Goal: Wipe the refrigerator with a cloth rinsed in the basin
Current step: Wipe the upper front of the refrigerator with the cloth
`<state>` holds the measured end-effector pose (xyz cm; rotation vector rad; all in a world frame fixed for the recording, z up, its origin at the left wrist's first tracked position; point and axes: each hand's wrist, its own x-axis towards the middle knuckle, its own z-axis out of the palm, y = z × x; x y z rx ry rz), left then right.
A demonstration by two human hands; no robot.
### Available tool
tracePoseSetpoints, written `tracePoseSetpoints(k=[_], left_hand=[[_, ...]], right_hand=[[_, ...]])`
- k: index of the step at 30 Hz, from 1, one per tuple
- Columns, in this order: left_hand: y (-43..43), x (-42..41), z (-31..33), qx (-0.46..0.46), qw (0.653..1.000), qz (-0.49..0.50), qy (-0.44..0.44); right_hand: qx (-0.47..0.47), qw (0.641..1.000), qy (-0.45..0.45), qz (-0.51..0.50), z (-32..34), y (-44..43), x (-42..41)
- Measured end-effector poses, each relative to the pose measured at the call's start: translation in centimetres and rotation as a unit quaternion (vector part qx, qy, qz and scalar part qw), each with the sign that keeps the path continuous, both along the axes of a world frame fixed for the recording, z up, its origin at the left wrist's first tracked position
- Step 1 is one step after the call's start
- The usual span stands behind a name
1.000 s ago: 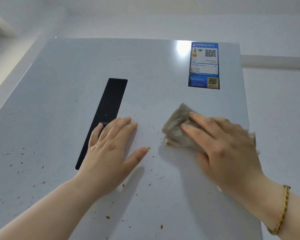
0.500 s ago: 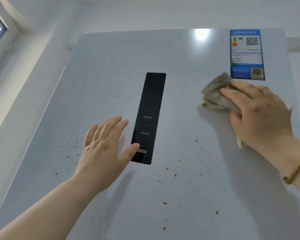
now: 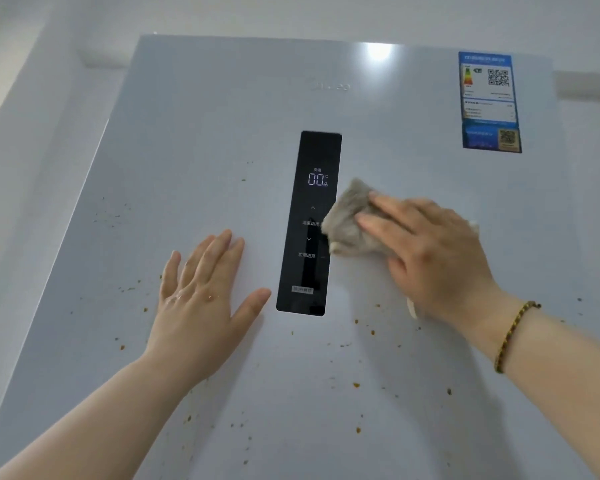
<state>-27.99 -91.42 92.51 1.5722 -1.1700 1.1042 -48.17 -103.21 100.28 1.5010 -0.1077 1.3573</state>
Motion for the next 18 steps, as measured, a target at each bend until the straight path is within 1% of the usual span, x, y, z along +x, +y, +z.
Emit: tracePoseSetpoints(k=[3,5,7,9,11,13,15,18], left_hand=[[0.0,0.0,-0.1,-0.005,1.000,-0.011,0.001],[-0.1,-0.1,-0.2,-0.008,1.000,-0.016,0.004],[-0.2,-0.1,-0.2,-0.009,1.000,-0.015,0.006],[-0.3,-0.1,-0.2,-0.008,1.000,-0.015,0.010],[-0.2,-0.1,-0.2,-0.008,1.000,-0.016,0.011],[-0.3,0.0,-0.2,-0.010,1.000,-0.020,0.008],[-0.3,0.0,-0.2,-0.010,1.000,-0.019,0.008],[-0.3,-0.1,-0.3,-0.011,1.000,-0.021,0.010]], right_hand=[[0.049,0.996,-0.075,0.008,0.4,0.1,-0.1],[0.052,0.994,-0.094,0.013,-0.7,0.0,0.5],[0.041,0.997,-0.066,0.024,-2.4,-0.2,1.1],[0.012,0.999,-0.013,0.026,-3.9,-0.4,1.1],[-0.017,0.999,0.040,0.015,-3.8,-0.7,0.5],[-0.025,0.998,0.053,0.004,-2.4,-1.0,-0.4],[-0.005,1.000,0.009,0.005,-0.6,-1.2,-1.1],[0.049,0.994,-0.092,0.018,0.0,-0.9,-0.9]])
